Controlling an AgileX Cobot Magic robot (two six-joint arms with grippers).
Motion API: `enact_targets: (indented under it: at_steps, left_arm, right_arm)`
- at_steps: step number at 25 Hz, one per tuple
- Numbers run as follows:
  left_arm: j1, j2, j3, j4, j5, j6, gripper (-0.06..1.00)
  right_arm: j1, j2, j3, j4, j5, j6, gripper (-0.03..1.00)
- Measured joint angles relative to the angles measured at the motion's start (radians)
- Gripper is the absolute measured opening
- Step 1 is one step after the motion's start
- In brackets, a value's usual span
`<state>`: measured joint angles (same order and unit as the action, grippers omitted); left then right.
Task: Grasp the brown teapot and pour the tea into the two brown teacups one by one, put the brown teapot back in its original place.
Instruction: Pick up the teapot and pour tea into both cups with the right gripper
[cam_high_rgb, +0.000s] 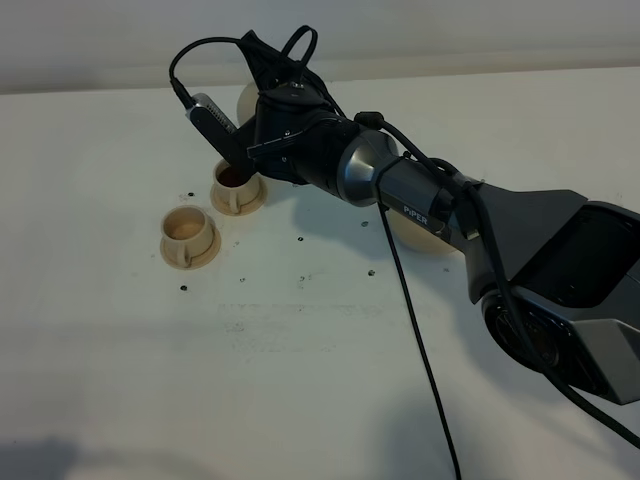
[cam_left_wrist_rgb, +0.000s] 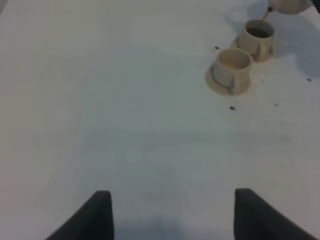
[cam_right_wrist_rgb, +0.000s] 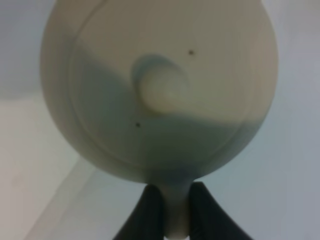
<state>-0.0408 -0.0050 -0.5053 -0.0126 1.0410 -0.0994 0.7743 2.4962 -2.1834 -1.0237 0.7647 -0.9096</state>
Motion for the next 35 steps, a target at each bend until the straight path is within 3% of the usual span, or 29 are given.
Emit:
enact_targets:
  at_steps: [7, 16, 23, 31, 35]
  left_arm:
    - [0.000, 0.000, 0.000, 0.000, 0.000, 0.000, 0.52]
    - [0.000, 0.000, 0.000, 0.000, 0.000, 0.000, 0.52]
    - [0.000, 0.000, 0.000, 0.000, 0.000, 0.000, 0.52]
    - [0.000, 0.000, 0.000, 0.000, 0.000, 0.000, 0.52]
    - [0.000, 0.000, 0.000, 0.000, 0.000, 0.000, 0.52]
  right_arm:
    - [0.000, 0.000, 0.000, 0.112, 0.019, 0.069, 0.13]
    - [0.000, 0.000, 0.000, 0.138, 0.064, 0.192, 0.13]
    - [0.000, -0.003, 0.000, 0.162, 0.154, 0.274, 0.13]
    - [0.000, -0.083, -0.001, 0.405, 0.318, 0.434, 0.13]
    - [0.000, -0.106, -0.002, 0.529, 0.416, 0.571, 0.13]
